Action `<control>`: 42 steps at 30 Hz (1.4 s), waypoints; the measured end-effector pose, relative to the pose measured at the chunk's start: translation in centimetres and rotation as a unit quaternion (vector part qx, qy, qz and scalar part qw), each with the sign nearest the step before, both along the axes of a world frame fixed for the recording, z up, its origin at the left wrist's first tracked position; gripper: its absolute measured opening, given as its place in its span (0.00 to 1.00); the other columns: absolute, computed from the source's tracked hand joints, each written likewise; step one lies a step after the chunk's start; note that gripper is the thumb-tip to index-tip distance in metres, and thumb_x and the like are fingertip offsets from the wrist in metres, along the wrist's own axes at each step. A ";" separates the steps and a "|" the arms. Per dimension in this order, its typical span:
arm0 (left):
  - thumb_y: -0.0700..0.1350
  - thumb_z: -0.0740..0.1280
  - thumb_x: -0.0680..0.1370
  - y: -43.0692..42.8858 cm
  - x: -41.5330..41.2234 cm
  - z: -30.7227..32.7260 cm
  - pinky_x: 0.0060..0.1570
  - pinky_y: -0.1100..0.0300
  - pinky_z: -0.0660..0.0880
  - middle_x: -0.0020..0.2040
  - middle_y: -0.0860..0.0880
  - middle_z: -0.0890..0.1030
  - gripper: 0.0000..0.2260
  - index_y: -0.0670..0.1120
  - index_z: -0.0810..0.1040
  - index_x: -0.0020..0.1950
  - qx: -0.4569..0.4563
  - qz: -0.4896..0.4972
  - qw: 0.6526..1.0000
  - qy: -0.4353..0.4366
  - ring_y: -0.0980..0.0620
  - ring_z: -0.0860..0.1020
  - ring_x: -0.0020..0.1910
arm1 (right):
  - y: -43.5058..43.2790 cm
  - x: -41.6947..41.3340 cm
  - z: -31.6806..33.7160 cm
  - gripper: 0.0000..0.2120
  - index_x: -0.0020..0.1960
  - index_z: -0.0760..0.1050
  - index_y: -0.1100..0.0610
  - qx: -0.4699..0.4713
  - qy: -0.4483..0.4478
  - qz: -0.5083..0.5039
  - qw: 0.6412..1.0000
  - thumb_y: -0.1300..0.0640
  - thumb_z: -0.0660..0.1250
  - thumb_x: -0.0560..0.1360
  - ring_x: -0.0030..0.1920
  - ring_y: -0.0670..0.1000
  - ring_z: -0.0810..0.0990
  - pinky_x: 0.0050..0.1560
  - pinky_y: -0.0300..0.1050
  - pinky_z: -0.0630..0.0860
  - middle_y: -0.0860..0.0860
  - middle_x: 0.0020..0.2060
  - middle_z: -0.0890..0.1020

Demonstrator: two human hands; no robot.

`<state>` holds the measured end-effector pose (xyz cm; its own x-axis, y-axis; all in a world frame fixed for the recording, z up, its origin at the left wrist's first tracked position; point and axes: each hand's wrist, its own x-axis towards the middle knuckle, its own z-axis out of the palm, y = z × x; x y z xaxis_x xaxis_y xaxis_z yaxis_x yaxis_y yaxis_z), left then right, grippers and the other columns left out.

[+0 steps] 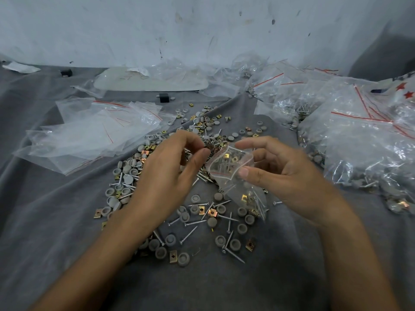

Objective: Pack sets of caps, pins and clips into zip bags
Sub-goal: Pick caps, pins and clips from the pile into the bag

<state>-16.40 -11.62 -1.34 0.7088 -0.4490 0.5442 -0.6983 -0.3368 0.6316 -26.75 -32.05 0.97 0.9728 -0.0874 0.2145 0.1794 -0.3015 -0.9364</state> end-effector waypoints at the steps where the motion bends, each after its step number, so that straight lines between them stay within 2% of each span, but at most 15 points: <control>1: 0.54 0.66 0.81 -0.1 -0.2 0.1 0.39 0.73 0.68 0.44 0.66 0.76 0.03 0.61 0.71 0.50 -0.001 -0.005 1.000 -0.007 0.61 0.75 0.41 | 0.0 0.0 0.0 0.19 0.60 0.81 0.43 0.002 0.002 0.001 1.000 0.49 0.75 0.69 0.48 0.66 0.80 0.50 0.58 0.79 0.59 0.47 0.82; 5: 0.55 0.65 0.81 -0.2 -0.7 0.4 0.39 0.72 0.67 0.44 0.66 0.75 0.02 0.61 0.72 0.52 -0.005 -0.029 0.999 -0.030 0.62 0.74 0.41 | 0.2 0.0 0.0 0.20 0.61 0.80 0.45 0.002 0.004 0.003 1.000 0.50 0.74 0.69 0.47 0.65 0.80 0.49 0.56 0.79 0.57 0.45 0.82; 11: 0.51 0.69 0.81 -0.2 -0.9 0.7 0.42 0.69 0.69 0.46 0.62 0.78 0.03 0.56 0.78 0.54 -0.047 -0.063 0.996 -0.041 0.59 0.75 0.42 | 0.2 0.1 0.0 0.20 0.62 0.80 0.45 -0.011 0.008 0.004 1.000 0.50 0.75 0.70 0.45 0.64 0.80 0.47 0.55 0.80 0.59 0.47 0.82; 14: 0.49 0.71 0.79 -0.4 -1.0 0.6 0.44 0.70 0.69 0.47 0.60 0.79 0.05 0.53 0.80 0.54 -0.047 -0.073 0.995 -0.041 0.59 0.76 0.44 | 0.3 0.1 0.0 0.20 0.62 0.80 0.45 -0.011 0.006 0.005 1.000 0.50 0.75 0.70 0.44 0.59 0.81 0.47 0.52 0.80 0.58 0.47 0.82; 16: 0.51 0.72 0.79 -0.5 -1.1 0.5 0.46 0.69 0.70 0.48 0.60 0.81 0.06 0.54 0.80 0.54 -0.042 -0.073 0.996 -0.041 0.58 0.77 0.47 | 0.3 0.2 -0.1 0.20 0.62 0.80 0.46 -0.014 0.005 0.008 1.000 0.51 0.75 0.71 0.43 0.60 0.80 0.47 0.52 0.79 0.59 0.46 0.81; 19: 0.58 0.67 0.80 -0.5 -0.9 0.5 0.49 0.69 0.68 0.53 0.65 0.79 0.07 0.60 0.78 0.57 -0.033 -0.056 0.997 -0.042 0.62 0.75 0.53 | 0.2 0.2 -0.2 0.20 0.62 0.80 0.46 -0.008 0.001 0.009 1.000 0.50 0.75 0.70 0.47 0.65 0.80 0.49 0.57 0.80 0.59 0.47 0.82; 21: 0.60 0.64 0.81 -0.2 -0.3 0.5 0.45 0.70 0.67 0.49 0.67 0.78 0.07 0.61 0.77 0.56 -0.043 -0.040 0.998 -0.005 0.63 0.76 0.49 | 0.0 0.2 -0.1 0.20 0.62 0.80 0.47 -0.004 -0.007 -0.003 1.000 0.50 0.74 0.70 0.45 0.63 0.81 0.46 0.53 0.81 0.57 0.46 0.84; 22: 0.58 0.65 0.81 0.1 0.1 0.4 0.42 0.70 0.68 0.46 0.66 0.78 0.06 0.60 0.78 0.54 -0.039 -0.037 0.998 0.020 0.62 0.76 0.45 | -0.1 0.2 -0.1 0.20 0.61 0.80 0.48 -0.001 -0.012 -0.012 1.000 0.51 0.74 0.70 0.41 0.59 0.81 0.41 0.45 0.80 0.54 0.44 0.84; 23: 0.56 0.66 0.81 0.4 0.6 0.2 0.39 0.70 0.67 0.44 0.66 0.78 0.04 0.59 0.78 0.52 -0.011 -0.036 0.998 0.041 0.62 0.76 0.42 | -0.3 0.2 -0.2 0.19 0.61 0.80 0.49 0.005 -0.018 -0.020 1.000 0.52 0.74 0.70 0.38 0.52 0.80 0.39 0.39 0.78 0.50 0.41 0.83; 25: 0.55 0.67 0.80 0.9 1.4 -0.1 0.36 0.68 0.67 0.42 0.64 0.79 0.01 0.61 0.78 0.50 0.119 -0.055 0.990 0.060 0.64 0.77 0.40 | -0.5 0.2 -0.2 0.18 0.59 0.81 0.50 0.023 -0.025 -0.032 0.999 0.54 0.74 0.70 0.37 0.44 0.78 0.37 0.34 0.76 0.44 0.37 0.81; 28: 0.55 0.70 0.78 1.2 1.4 -0.5 0.39 0.62 0.74 0.43 0.64 0.80 0.02 0.61 0.80 0.49 0.275 -0.133 0.947 0.094 0.66 0.77 0.42 | -0.6 0.2 -0.3 0.17 0.59 0.81 0.49 0.027 -0.024 -0.036 0.999 0.54 0.74 0.70 0.38 0.45 0.79 0.37 0.35 0.77 0.45 0.38 0.81; 31: 0.53 0.73 0.76 0.9 1.1 -0.8 0.43 0.67 0.73 0.44 0.64 0.78 0.04 0.59 0.81 0.50 0.361 -0.161 0.916 0.075 0.68 0.75 0.44 | -0.6 0.2 -0.4 0.18 0.60 0.81 0.49 0.013 -0.024 -0.035 0.999 0.53 0.74 0.71 0.38 0.46 0.77 0.38 0.37 0.76 0.45 0.38 0.80; 38: 0.59 0.73 0.75 1.3 1.3 -1.1 0.45 0.63 0.73 0.46 0.62 0.75 0.10 0.58 0.80 0.53 0.376 -0.124 0.915 0.084 0.64 0.74 0.45 | -0.7 0.2 -0.5 0.17 0.61 0.80 0.50 0.014 -0.031 -0.032 0.999 0.54 0.74 0.72 0.35 0.41 0.76 0.37 0.32 0.75 0.39 0.35 0.79; 42: 0.56 0.73 0.76 1.2 1.4 -1.0 0.45 0.64 0.73 0.46 0.61 0.76 0.08 0.58 0.80 0.52 0.375 -0.118 0.914 0.095 0.64 0.74 0.45 | -0.8 0.2 -0.5 0.18 0.61 0.80 0.49 0.002 -0.027 -0.033 0.999 0.53 0.74 0.72 0.37 0.43 0.75 0.39 0.34 0.75 0.40 0.36 0.79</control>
